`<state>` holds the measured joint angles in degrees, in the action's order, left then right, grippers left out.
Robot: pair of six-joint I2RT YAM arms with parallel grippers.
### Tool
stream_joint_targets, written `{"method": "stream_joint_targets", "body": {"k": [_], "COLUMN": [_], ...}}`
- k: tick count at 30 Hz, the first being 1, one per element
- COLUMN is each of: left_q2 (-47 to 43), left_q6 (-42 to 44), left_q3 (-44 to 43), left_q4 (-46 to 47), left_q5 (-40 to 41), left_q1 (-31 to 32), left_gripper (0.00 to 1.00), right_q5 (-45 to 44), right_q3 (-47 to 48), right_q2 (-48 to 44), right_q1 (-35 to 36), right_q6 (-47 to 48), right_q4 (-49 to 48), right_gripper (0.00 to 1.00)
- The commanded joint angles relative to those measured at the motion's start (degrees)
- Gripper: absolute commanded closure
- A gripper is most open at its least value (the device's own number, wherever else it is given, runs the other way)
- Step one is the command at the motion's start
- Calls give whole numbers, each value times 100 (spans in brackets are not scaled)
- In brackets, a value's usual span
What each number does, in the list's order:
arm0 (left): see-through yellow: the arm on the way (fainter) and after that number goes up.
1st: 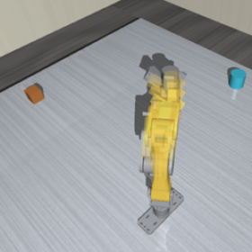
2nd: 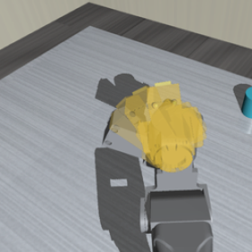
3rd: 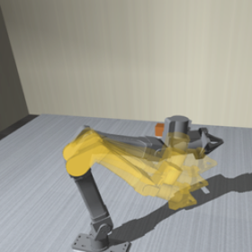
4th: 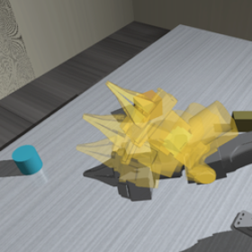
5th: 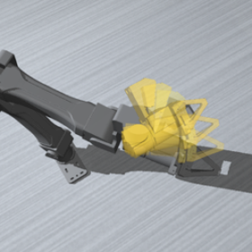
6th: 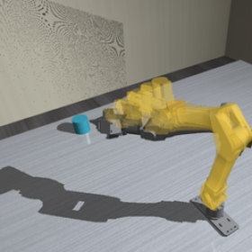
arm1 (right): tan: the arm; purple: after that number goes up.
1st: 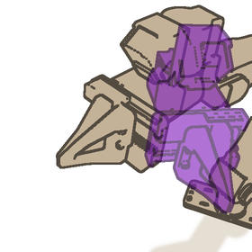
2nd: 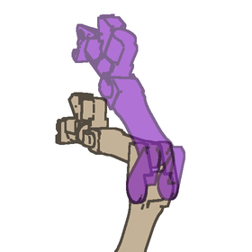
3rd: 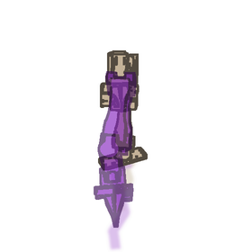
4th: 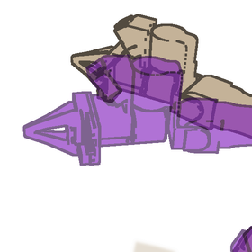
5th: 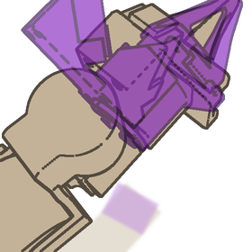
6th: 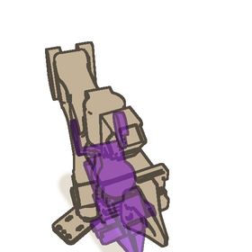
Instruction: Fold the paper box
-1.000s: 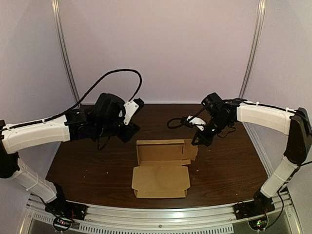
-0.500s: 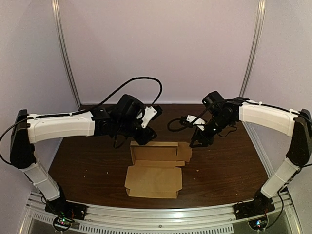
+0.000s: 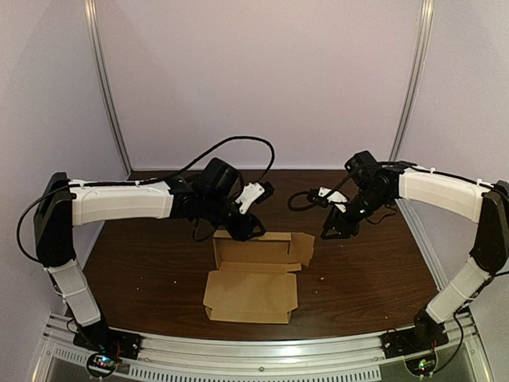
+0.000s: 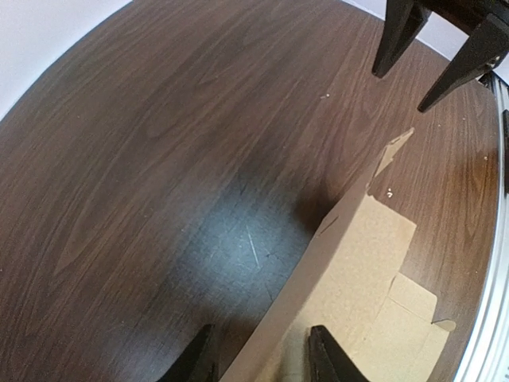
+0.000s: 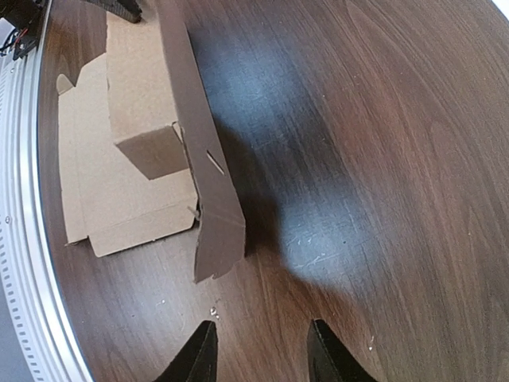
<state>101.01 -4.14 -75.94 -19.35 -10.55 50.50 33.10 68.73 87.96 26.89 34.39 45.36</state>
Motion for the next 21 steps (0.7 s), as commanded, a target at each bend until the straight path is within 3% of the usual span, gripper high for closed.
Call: {"method": "stream_joint_targets", "body": {"k": [1, 9, 21], "left_q2": [174, 257, 143], "left_q6": [54, 45, -333], "left_q3": [-167, -160, 388], "left_q4": [90, 99, 779], "left_q5": [-239, -338, -509], "left_q1": [-95, -113, -119], "left_gripper": [60, 63, 63], "right_q5": [168, 8, 145], "right_q3": [43, 135, -78], "right_q2": [368, 749, 806], "right_q1": [-26, 171, 659], "right_q6": [31, 73, 371], "right_q4": [-346, -563, -394], "right_gripper": [62, 68, 62]}}
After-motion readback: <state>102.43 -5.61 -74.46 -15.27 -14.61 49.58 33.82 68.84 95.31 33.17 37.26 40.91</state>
